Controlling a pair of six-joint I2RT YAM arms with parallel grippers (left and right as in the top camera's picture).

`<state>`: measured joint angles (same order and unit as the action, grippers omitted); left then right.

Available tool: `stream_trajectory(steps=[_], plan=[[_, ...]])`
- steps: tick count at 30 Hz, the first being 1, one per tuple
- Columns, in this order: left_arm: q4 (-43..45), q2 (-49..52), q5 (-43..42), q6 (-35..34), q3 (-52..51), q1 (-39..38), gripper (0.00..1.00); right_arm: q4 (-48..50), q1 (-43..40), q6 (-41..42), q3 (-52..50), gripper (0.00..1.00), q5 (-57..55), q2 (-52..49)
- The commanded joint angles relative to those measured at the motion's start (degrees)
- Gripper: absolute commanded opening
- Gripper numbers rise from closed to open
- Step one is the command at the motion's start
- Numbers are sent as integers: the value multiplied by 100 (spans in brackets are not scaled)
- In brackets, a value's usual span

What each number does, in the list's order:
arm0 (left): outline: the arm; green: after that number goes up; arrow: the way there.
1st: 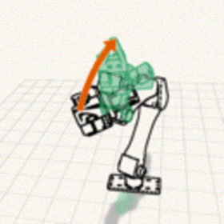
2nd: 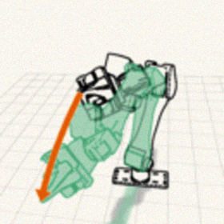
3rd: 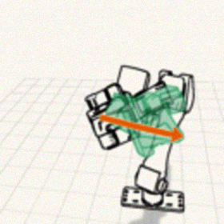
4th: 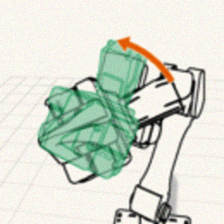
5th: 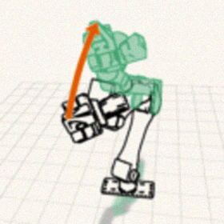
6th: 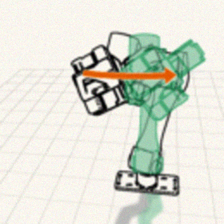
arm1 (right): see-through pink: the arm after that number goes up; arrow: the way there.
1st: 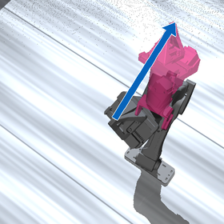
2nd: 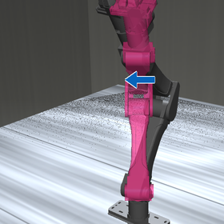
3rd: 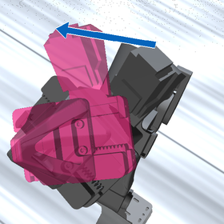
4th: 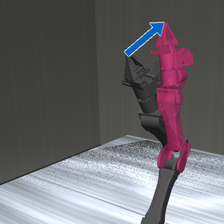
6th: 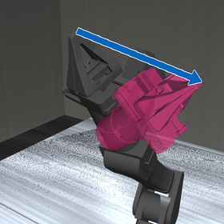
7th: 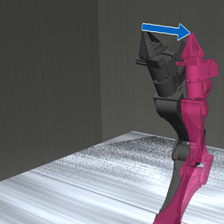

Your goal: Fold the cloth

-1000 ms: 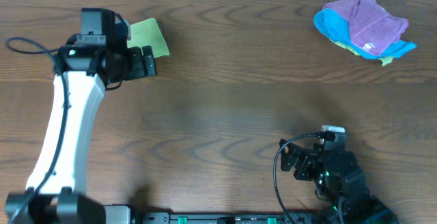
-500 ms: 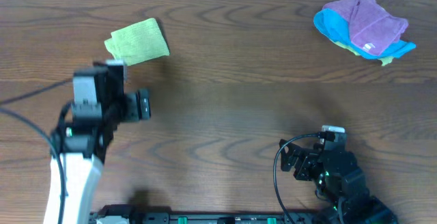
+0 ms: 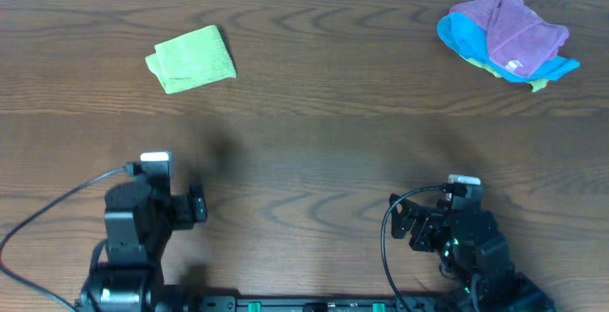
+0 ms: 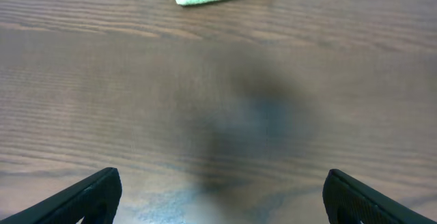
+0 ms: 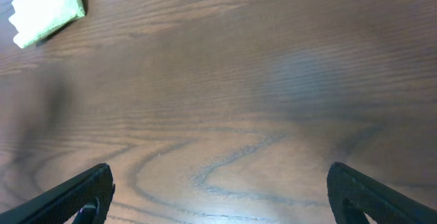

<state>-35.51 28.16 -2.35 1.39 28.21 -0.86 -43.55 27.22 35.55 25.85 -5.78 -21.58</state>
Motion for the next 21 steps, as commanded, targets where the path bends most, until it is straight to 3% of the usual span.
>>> stream_trajectory(steps=[1,21], plan=[[24,-470,129,264,-358,20,95,-2,-31,66,2,99,2,26],[-48,-2214,116,442,-1832,20,95,-2,-31,63,2,99,2,26]])
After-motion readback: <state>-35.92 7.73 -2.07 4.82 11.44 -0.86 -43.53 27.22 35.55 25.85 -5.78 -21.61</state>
